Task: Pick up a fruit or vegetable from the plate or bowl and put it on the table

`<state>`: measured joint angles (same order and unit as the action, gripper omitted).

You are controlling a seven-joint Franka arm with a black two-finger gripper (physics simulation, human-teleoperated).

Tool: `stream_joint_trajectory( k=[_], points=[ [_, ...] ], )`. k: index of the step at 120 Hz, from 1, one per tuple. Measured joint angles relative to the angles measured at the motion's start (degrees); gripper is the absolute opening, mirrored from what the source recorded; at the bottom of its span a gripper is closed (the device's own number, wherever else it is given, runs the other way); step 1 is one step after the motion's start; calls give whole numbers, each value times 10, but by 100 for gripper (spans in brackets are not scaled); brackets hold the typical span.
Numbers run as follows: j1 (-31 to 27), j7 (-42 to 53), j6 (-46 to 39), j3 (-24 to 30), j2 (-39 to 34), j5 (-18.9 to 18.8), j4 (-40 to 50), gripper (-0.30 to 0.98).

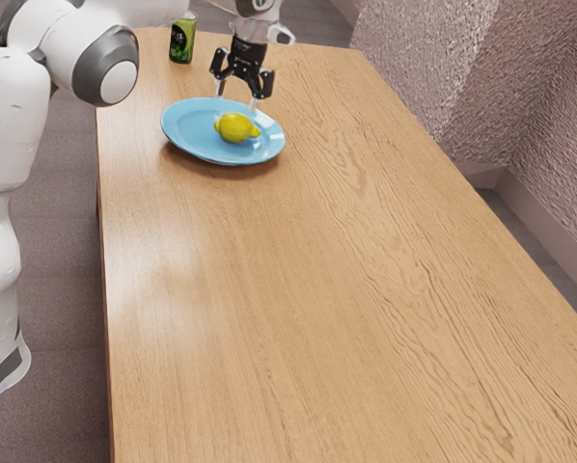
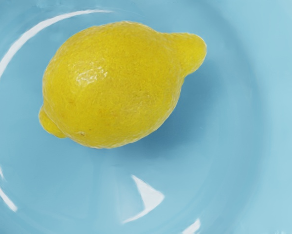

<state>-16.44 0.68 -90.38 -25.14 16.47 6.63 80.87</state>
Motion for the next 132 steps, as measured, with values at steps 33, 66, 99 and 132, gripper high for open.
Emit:
stream_joint_trajectory(
  k=[33, 66, 99, 132],
  points=[
    [-15, 217, -48, 12, 15, 1, 3, 69],
    [-30, 367, -132, 22, -2, 2, 73, 68],
    [-42, 462, -175, 31, 5, 8, 80, 68],
    [-51, 523, -196, 40, 21, 22, 99, 68]
  ],
)
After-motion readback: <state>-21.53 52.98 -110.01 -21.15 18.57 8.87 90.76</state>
